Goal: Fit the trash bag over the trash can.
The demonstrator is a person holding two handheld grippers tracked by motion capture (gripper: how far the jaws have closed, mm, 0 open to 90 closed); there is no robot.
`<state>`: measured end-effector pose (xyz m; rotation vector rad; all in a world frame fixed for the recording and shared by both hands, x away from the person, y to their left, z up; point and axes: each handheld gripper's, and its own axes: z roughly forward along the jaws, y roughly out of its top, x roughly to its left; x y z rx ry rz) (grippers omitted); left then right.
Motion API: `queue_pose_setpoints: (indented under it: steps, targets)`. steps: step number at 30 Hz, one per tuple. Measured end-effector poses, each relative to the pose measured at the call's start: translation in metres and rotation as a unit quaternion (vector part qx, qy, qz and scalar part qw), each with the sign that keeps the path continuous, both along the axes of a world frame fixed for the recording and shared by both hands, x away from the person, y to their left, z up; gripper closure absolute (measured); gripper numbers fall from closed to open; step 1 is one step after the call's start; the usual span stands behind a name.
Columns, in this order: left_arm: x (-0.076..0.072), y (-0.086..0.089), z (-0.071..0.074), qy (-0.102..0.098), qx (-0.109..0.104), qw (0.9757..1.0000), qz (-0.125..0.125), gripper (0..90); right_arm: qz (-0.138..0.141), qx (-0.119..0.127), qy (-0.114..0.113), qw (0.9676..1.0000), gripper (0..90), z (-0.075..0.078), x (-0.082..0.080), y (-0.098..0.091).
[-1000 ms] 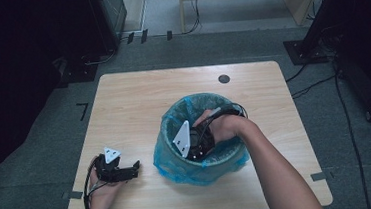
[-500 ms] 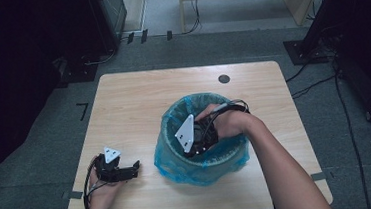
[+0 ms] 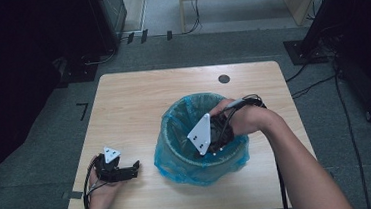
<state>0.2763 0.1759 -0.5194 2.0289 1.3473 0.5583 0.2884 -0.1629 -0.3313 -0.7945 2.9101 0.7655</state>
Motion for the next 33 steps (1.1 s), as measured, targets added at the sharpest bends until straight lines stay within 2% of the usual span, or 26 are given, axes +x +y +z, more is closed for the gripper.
queue_pose_setpoints:
  steps: [3,4,8,9,10,11,14,19,20,22,29,33]
  targets:
    - [0.0,0.0,0.0,0.0,0.0,1.0,0.0,0.0,0.002,-0.023,-0.002,0.9997,90.0,0.001,-0.006,-0.01]
    - [0.0,0.0,0.0,0.0,0.0,1.0,0.0,0.0,0.002,-0.023,-0.002,0.9997,90.0,0.001,-0.006,-0.01]
    - [0.0,0.0,0.0,0.0,0.0,1.0,0.0,0.0,-0.015,-0.057,-0.011,0.9982,90.0,-0.004,-0.004,-0.02]
    - [0.0,0.0,0.0,0.0,0.0,1.0,0.0,0.0,-0.015,-0.057,-0.011,0.9982,90.0,-0.004,-0.004,-0.02]
    - [0.0,0.0,0.0,0.0,0.0,1.0,0.0,0.0,-0.021,-0.084,-0.018,0.996,90.0,-0.01,-0.003,-0.022]
    - [0.0,0.0,0.0,0.0,0.0,1.0,0.0,0.0,-0.024,-0.092,-0.018,0.9953,90.0,-0.013,-0.002,-0.022]
    - [0.0,0.0,0.0,0.0,0.0,1.0,0.0,0.0,-0.028,-0.08,-0.015,0.9963,90.0,-0.012,-0.002,-0.024]
    - [0.0,0.0,0.0,0.0,0.0,1.0,0.0,0.0,-0.032,-0.041,-0.019,0.9985,90.0,-0.002,-0.003,-0.029]
    - [0.0,0.0,0.0,0.0,0.0,1.0,0.0,0.0,-0.032,-0.041,-0.019,0.9985,90.0,-0.002,-0.003,-0.029]
    - [0.0,0.0,0.0,0.0,0.0,1.0,0.0,0.0,-0.03,-0.018,-0.02,0.9992,90.0,0.004,-0.005,-0.031]
    - [0.0,0.0,0.0,0.0,0.0,1.0,0.0,0.0,-0.034,0.025,-0.011,0.9991,90.0,0.021,-0.013,-0.044]
    - [0.0,0.0,0.0,0.0,0.0,1.0,0.0,0.0,-0.038,0.034,-0.009,0.9986,90.0,0.028,-0.017,-0.053]
